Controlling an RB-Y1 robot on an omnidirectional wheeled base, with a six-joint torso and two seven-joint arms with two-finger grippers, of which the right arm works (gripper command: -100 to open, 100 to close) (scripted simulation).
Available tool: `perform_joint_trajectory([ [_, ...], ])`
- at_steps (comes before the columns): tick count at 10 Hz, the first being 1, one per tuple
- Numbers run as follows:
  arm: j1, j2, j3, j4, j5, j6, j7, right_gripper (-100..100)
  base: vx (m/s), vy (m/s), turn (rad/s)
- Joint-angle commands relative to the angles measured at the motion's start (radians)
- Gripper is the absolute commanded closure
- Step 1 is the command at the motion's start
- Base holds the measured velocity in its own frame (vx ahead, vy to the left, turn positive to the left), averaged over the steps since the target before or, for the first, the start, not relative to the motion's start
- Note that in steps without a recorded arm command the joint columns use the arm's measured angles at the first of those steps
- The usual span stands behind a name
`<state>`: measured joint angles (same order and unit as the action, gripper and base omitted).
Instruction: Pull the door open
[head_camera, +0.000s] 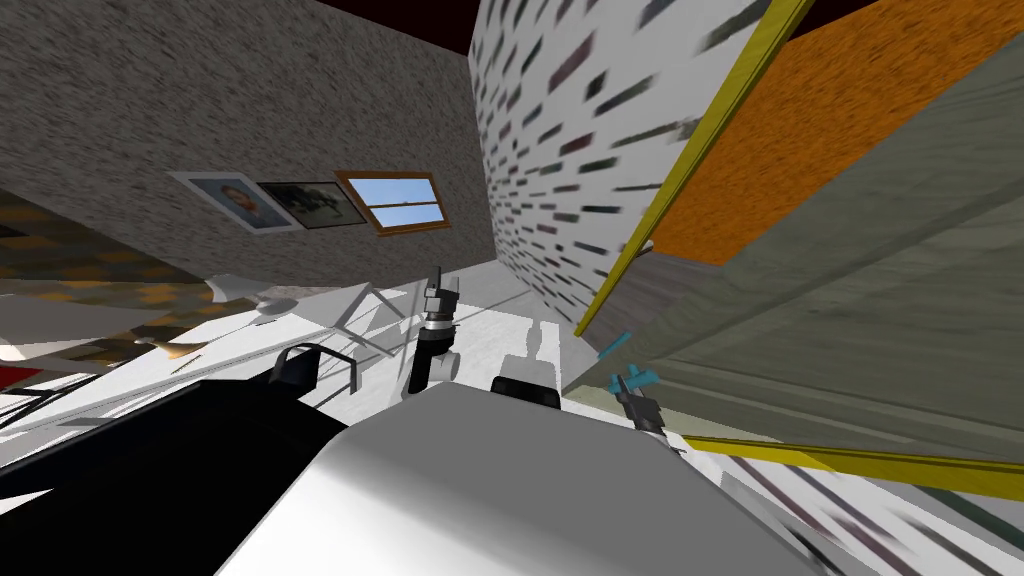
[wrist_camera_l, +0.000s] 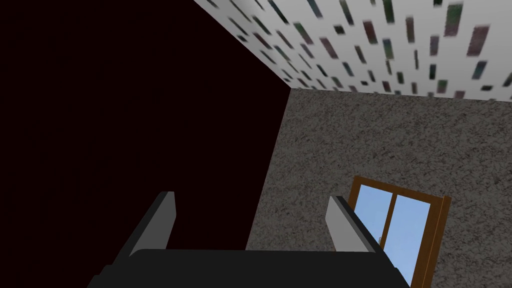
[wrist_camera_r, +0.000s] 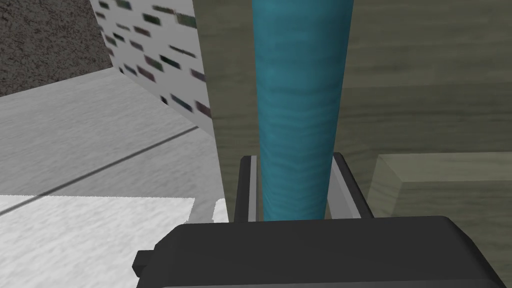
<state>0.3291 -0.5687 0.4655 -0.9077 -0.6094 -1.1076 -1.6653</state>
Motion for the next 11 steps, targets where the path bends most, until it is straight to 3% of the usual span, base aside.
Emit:
perform_joint_trajectory([
  [1, 0.009, -0.011, 0.013, 0.008, 0.006, -0.02, -0.014, 100, -0.249, -0.026, 0.124],
  [2, 0.003, -0.007, 0.005, 0.002, 0.003, -0.01, -0.006, 100, -0.114, -0.015, 0.027],
  [11, 0.01, -0.043, 0.066, 0.072, 0.025, -0.108, -0.067, 100, -0.192, -0.051, 0.133],
])
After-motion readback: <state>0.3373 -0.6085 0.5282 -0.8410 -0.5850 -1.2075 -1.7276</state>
